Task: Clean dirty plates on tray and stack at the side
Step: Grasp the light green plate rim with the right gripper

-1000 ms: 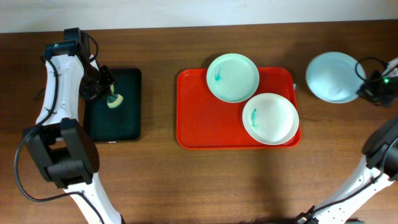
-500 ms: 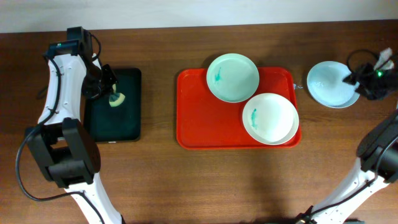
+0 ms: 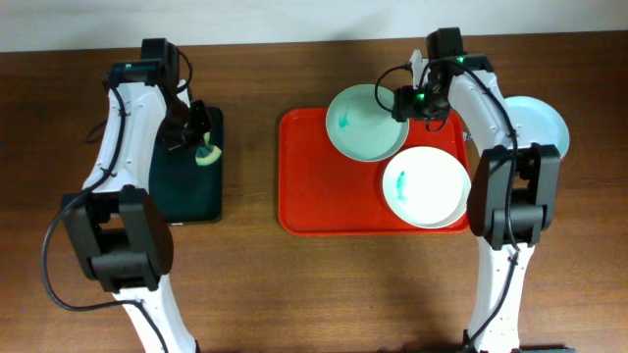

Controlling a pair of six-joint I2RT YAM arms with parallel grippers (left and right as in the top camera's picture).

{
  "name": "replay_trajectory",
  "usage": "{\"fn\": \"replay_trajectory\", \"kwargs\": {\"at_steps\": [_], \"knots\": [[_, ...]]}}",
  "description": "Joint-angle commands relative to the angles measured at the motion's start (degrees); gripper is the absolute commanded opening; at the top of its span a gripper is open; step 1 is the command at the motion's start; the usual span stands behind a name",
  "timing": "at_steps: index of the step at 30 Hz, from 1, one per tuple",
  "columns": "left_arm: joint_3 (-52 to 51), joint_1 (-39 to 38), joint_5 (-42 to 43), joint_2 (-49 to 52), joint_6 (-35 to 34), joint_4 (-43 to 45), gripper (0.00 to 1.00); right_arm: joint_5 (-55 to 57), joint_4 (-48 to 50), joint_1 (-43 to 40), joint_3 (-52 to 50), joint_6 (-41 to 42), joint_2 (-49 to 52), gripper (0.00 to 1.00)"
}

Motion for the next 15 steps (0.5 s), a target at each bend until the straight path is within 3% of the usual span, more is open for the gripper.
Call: {"fn": "replay_trajectory", "kwargs": {"at_steps": [1,3,5,9,15], "knots": [[-0.1,-1.7,0.8,0.3,0.9,0.2,0.00,1.6,0.0,0.0,0.1,1.1,2.5,0.47],[-0.1,-2.2,0.8,0.3,1.0,0.2,0.00,1.4,-1.0,0.0,0.1,1.1,2.9,0.29],[-0.1,-2.8,0.8,0.3,1.4,0.4,0.00,1.4,-2.4,0.0,0.1,1.0,2.9,0.29],[-0.1,-4.0,0.9,0.3,1.9,0.5,0.00,-3.3,-2.6,0.1,0.1,1.0,2.9,0.05],[-0.1,-11.0,0.8,0.4,3.1,2.1,0.00,-16.2,-10.5,1.3,0.3,-2.9,2.6,0.04]]}}
